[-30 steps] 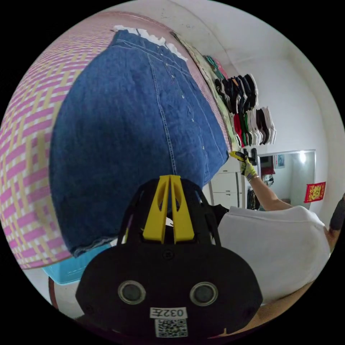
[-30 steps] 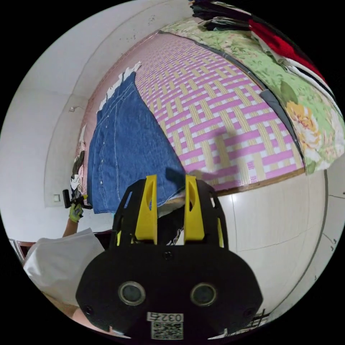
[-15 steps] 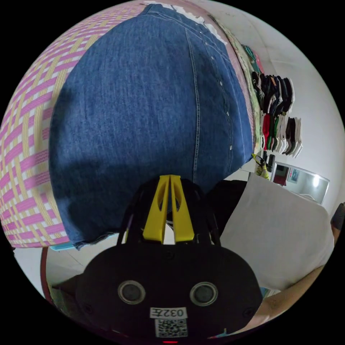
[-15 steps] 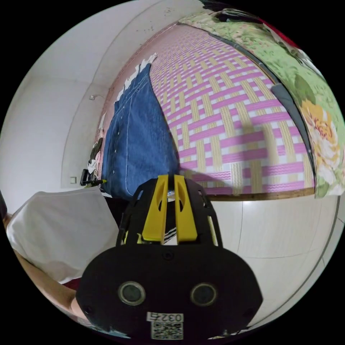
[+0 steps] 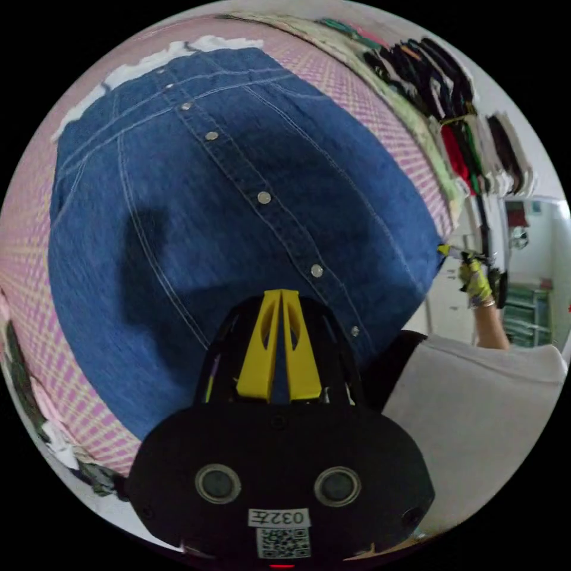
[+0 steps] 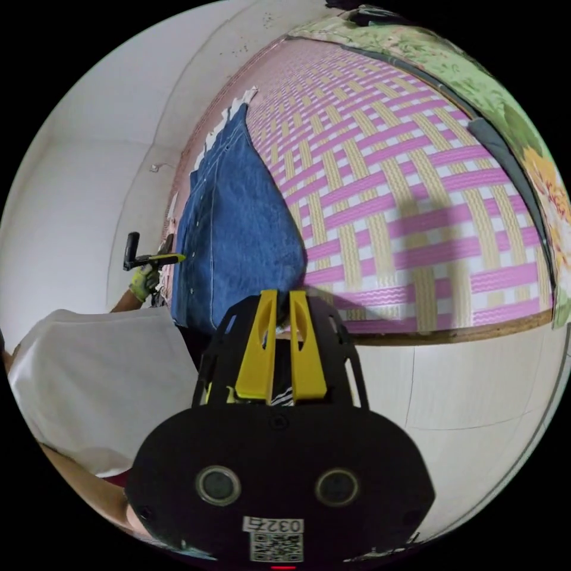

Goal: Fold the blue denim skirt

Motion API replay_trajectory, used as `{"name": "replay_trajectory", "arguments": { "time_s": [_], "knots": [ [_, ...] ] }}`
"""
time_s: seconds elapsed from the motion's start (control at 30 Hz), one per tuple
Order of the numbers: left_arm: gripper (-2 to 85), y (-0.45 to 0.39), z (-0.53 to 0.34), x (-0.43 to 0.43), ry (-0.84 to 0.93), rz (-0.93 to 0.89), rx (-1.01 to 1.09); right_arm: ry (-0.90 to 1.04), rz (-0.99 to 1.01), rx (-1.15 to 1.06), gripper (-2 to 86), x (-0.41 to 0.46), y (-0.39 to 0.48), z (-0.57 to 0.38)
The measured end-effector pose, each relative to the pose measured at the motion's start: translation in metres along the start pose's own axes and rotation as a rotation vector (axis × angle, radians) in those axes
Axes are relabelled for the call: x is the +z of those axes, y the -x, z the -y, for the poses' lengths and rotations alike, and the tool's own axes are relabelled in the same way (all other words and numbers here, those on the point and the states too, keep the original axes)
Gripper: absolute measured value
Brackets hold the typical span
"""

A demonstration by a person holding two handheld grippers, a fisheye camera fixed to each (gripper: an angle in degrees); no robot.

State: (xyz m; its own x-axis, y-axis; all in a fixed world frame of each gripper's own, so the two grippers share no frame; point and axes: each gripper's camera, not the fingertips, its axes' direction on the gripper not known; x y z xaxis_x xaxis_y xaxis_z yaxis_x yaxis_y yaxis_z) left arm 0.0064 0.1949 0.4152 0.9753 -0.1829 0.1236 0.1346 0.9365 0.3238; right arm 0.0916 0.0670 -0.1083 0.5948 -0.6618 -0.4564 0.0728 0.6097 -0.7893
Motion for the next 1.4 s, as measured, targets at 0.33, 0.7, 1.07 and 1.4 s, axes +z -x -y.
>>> {"name": "replay_trajectory", "arguments": {
  "time_s": [0.33,0.7,1.07,1.4],
  "knots": [
    [-1.0,-0.134,0.062,-0.003,0.163,0.46,0.335,-0.236,-0.218,-0.254,-0.5,-0.007,0.161,-0.008],
    [-0.8,-0.045,0.122,-0.112,-0.083,-0.139,0.086,0.307,-0.009,-0.589,-0.7,0.176,0.252,0.027],
    [5.2,-0.072,0.372,-0.199,-0.439,0.207,0.111,0.244,0.351,-0.292,-1.0,0.191,0.142,0.034],
    [6.1,-0.103,0.474,-0.124,-0.373,0.608,0.132,0.244,0.448,-0.3,-0.9,0.183,0.112,0.029]
  ]
}}
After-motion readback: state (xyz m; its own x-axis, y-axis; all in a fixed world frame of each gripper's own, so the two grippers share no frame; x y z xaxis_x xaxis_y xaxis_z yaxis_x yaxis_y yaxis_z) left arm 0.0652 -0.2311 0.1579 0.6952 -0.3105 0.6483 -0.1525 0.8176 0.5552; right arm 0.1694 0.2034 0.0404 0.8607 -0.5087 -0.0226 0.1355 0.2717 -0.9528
